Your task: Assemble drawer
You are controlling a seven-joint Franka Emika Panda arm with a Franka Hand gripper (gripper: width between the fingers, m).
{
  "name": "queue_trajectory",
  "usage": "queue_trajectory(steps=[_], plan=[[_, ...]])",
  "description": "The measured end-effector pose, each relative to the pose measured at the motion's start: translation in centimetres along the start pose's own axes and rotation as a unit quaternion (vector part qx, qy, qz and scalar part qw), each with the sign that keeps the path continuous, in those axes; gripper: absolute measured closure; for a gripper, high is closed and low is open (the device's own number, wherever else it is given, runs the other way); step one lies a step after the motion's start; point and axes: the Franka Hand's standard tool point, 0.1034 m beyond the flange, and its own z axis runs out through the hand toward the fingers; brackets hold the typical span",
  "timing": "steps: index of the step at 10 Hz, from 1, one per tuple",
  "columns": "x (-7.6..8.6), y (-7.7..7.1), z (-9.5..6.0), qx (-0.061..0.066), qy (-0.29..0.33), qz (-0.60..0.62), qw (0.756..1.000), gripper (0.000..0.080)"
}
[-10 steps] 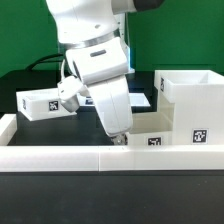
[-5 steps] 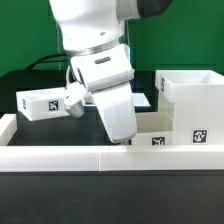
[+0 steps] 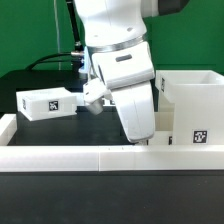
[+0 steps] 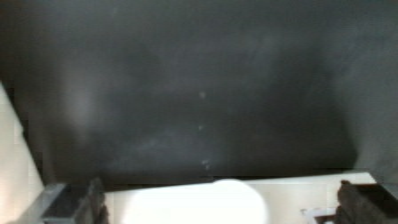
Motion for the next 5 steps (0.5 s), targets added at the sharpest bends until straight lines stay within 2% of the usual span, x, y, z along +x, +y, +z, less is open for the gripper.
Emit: queue_trajectory(steps=[3, 4, 5], plan=[[-0.14, -0.03, 0.02, 0.0, 0.0, 0.001, 1.0, 0.015], [0.07, -0.34, 0.19, 0.008, 0.001, 0.005, 1.0, 0.015], [0.69, -0.31, 0.39, 0.01, 0.004, 0.003, 1.0, 0.015]])
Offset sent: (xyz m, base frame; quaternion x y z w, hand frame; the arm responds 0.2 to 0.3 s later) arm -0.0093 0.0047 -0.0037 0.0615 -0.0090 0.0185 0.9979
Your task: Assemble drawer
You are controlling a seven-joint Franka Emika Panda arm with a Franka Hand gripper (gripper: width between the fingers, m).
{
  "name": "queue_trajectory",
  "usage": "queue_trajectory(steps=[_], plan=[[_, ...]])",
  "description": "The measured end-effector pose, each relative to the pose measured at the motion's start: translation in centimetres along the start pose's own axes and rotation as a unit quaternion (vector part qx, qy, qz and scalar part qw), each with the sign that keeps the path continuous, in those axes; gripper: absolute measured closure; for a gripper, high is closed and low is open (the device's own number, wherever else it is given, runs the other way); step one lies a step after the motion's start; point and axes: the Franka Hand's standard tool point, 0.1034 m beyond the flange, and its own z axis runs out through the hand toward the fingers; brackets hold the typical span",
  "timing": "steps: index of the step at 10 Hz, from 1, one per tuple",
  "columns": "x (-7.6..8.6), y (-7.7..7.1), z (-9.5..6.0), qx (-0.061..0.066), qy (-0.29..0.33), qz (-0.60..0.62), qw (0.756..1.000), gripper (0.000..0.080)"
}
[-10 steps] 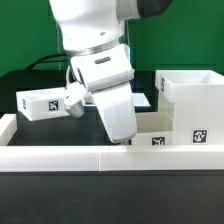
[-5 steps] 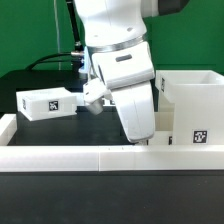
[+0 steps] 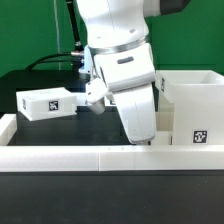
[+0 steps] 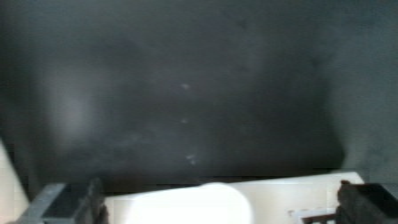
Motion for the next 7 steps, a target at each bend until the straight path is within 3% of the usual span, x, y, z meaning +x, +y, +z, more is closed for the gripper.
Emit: queue_trajectory(steps=[3, 7], plan=[[1.9, 0.3, 0.1, -0.001, 0.006, 0.002, 1.0, 0.015], [1.3, 0.4, -0.1, -0.002, -0.006, -0.001, 1.0, 0.015]])
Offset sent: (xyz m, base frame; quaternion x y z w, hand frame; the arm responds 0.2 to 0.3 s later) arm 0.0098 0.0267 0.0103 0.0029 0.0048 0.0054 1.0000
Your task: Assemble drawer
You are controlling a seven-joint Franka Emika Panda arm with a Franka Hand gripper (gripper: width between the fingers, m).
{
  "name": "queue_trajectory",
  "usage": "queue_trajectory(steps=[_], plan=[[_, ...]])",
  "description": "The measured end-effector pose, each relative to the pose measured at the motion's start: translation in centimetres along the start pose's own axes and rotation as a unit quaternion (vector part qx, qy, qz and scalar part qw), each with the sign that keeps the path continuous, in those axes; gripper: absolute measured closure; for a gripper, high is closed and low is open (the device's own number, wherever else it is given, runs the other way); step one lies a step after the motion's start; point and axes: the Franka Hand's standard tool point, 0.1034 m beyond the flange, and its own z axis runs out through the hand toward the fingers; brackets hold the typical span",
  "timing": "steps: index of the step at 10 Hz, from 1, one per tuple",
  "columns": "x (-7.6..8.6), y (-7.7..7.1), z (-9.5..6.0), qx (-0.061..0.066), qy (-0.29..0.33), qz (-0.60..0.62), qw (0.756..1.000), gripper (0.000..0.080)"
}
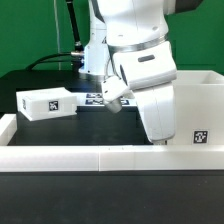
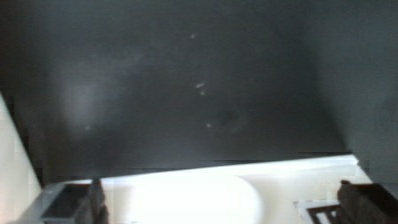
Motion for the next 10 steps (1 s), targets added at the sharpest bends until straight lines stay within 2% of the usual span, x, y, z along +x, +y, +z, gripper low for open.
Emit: queue_trajectory(steps=[2, 3, 4, 5, 6, 8, 9, 10], plan=[[-3.6, -0.1, -0.8, -0.005, -0.005, -0.012, 1.0, 0.015], [-4.9, -0.5, -1.5, -0.01, -0.008, -0.008, 1.0, 0.015], [-6.1, -1.2, -2.5, -0.024, -0.015, 0.0, 1.0, 0.015], [-6.7, -2.3, -3.1, -0.039, -0.022, 0.005, 0.999, 0.015], [-6.8, -4.1, -3.2, -0.039, -0.026, 0.026, 0.999, 0.015], [-7.2, -6.3, -3.8, -0.064, -0.037, 0.044, 0.996, 0.015], [-7.1, -7.5, -3.8, -0.062, -0.041, 0.048, 0.996, 0.015], [-7.1, -7.5, -3.8, -0.061, -0.04, 0.054, 0.996, 0.015]])
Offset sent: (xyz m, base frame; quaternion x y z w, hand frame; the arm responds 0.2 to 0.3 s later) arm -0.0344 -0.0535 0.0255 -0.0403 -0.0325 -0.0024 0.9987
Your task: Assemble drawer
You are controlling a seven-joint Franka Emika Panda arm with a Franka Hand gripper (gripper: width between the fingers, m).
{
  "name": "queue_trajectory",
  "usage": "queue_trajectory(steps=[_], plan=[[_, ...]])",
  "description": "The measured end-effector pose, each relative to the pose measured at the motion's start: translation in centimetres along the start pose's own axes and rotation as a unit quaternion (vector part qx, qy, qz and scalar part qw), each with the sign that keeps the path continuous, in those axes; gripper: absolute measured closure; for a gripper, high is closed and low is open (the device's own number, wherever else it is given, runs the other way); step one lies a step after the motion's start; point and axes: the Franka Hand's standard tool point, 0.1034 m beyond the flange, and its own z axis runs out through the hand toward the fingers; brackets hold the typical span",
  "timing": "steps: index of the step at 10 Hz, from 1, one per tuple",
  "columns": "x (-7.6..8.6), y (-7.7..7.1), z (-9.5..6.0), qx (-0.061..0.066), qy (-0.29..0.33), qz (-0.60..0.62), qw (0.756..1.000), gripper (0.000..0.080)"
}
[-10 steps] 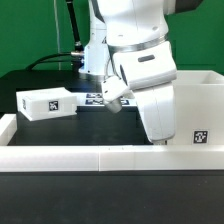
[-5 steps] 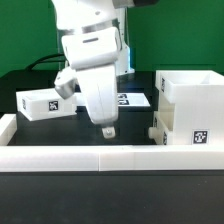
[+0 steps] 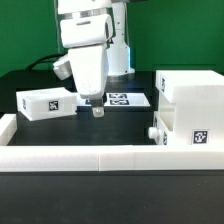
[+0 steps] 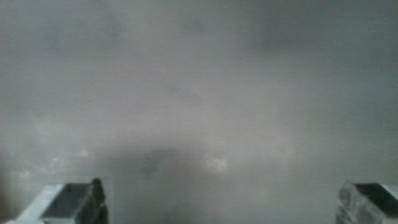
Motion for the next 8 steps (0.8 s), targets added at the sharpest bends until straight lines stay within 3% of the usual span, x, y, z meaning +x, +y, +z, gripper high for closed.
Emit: queue_trajectory(steps=[2, 4, 5, 6, 8], plan=[[0.0, 0.0, 0.2, 0.001, 0.0, 0.006, 1.0, 0.015], [0.0, -0.1, 0.2, 0.001, 0.001, 0.088, 0.996, 0.015], [-0.6, 0.2, 0.0, -0.026, 0.002, 0.111, 0.993, 0.015], [-1.0, -0.8, 0.0, -0.033, 0.004, 0.18, 0.983, 0.015], [-1.1, -2.2, -0.3, -0.024, 0.007, 0.321, 0.947, 0.015]])
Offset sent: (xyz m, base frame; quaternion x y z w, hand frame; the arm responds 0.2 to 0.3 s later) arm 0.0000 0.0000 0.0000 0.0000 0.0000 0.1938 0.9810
